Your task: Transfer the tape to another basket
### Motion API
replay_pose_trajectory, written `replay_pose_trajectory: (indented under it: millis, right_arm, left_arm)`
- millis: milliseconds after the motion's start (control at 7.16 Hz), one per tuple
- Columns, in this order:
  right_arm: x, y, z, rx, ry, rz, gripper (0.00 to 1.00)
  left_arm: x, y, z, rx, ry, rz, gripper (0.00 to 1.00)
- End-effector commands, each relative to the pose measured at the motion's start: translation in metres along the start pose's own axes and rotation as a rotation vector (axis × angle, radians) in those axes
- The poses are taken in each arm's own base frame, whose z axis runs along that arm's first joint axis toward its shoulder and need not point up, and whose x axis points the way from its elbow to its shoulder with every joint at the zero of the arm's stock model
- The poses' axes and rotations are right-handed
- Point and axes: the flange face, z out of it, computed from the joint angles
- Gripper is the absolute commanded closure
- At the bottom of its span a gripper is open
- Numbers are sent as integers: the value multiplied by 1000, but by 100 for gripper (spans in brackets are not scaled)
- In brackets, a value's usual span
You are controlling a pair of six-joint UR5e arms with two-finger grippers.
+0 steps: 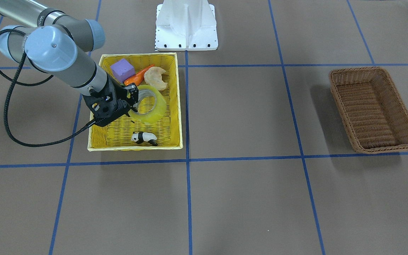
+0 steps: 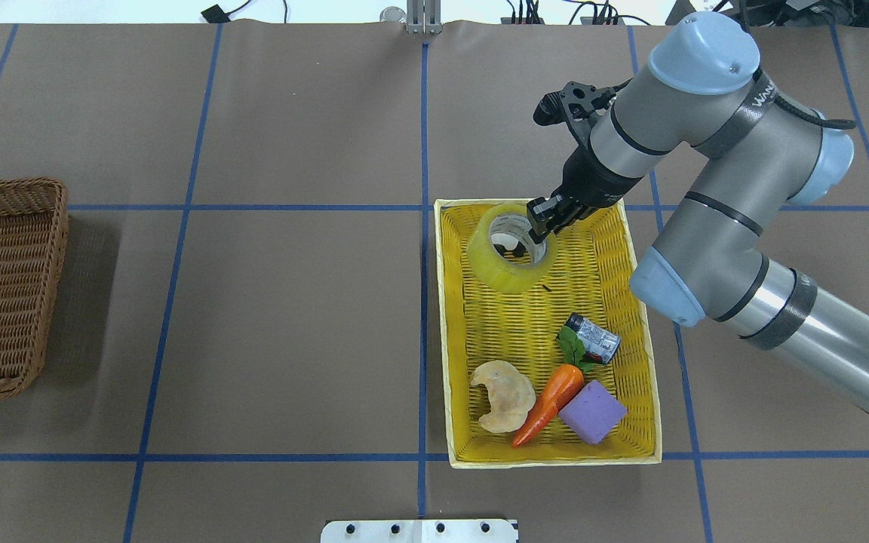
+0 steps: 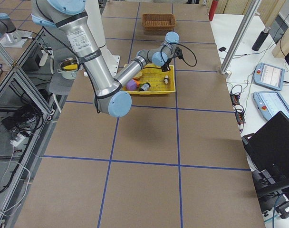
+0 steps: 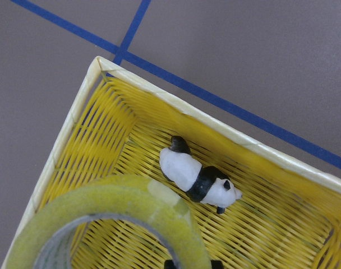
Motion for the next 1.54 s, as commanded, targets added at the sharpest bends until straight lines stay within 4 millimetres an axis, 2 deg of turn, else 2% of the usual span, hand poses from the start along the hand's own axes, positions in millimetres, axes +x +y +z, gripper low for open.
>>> replay_pose_trajectory:
  millis: [0, 140, 279, 419, 559, 838, 978, 1118, 1397]
  right_arm:
    - [-36, 10, -13, 33, -204, 49, 100]
    - [-54, 19, -16, 65, -283, 85, 100]
    - [-65, 22, -23, 91, -340, 122, 100]
    - [-72, 22, -31, 120, -383, 174, 100]
    - [-76, 22, -34, 176, -414, 213, 100]
    - [-95, 31, -20, 297, -529, 310, 100]
    - [-105, 36, -13, 332, -576, 354, 100]
    - [-113, 43, -10, 358, -667, 406, 100]
    - [-109, 56, 21, 383, -837, 475, 100]
  left_arm:
    - [82, -21, 25, 30, 99, -82, 2]
    - [127, -28, 34, 42, 160, -147, 3]
    - [159, -30, 34, 65, 228, -204, 3]
    - [198, -28, 36, 71, 317, -242, 3]
    - [242, -26, 42, 51, 405, -265, 8]
    - [319, -15, 32, 9, 605, -309, 7]
    - [352, -2, 37, -36, 701, -327, 7]
    - [371, 8, 40, -28, 808, -353, 7]
    - [405, 39, 44, -93, 1068, -438, 7]
